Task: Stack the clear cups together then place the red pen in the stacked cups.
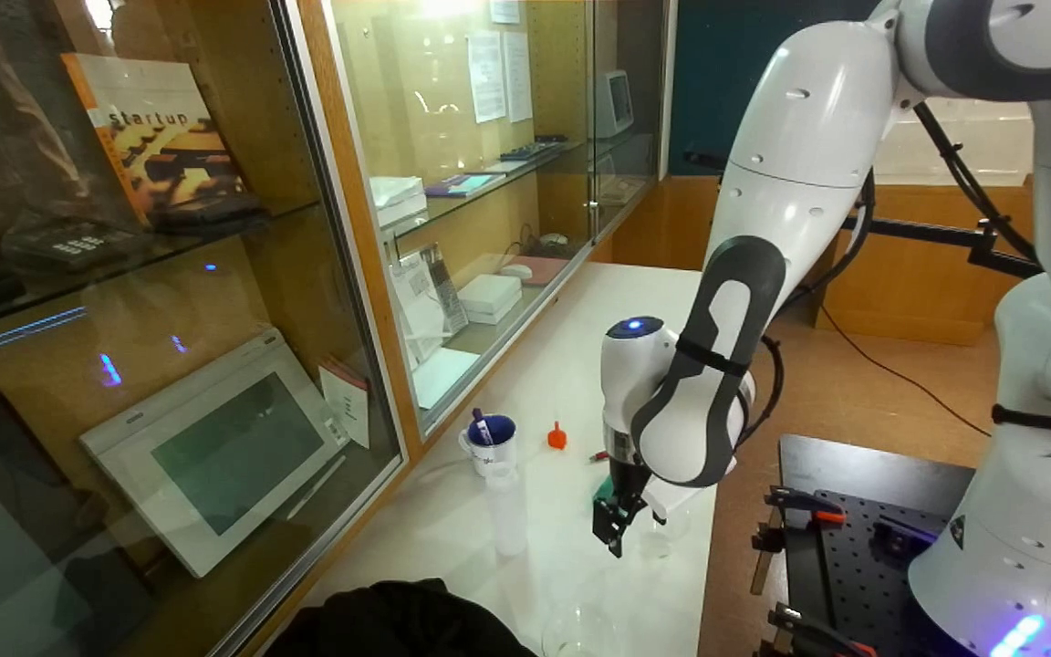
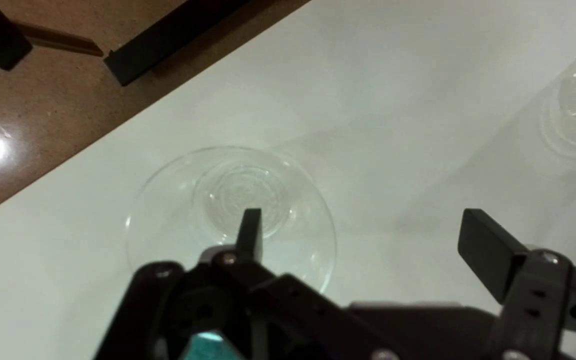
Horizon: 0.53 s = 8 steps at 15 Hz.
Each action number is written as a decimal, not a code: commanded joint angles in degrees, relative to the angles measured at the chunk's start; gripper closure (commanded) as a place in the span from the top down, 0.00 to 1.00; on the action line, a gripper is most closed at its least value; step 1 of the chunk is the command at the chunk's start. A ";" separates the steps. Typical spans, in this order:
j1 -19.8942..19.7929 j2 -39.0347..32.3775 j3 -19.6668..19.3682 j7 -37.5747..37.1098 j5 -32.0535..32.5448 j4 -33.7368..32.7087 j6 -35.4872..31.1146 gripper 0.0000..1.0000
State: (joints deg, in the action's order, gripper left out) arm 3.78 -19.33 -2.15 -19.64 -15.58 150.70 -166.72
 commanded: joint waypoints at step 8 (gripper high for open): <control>3.78 -5.38 -4.27 -5.66 1.02 -2.66 -4.23 0.59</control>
State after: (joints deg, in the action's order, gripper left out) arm 5.32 -23.38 -4.67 -22.68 -15.53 148.97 -169.21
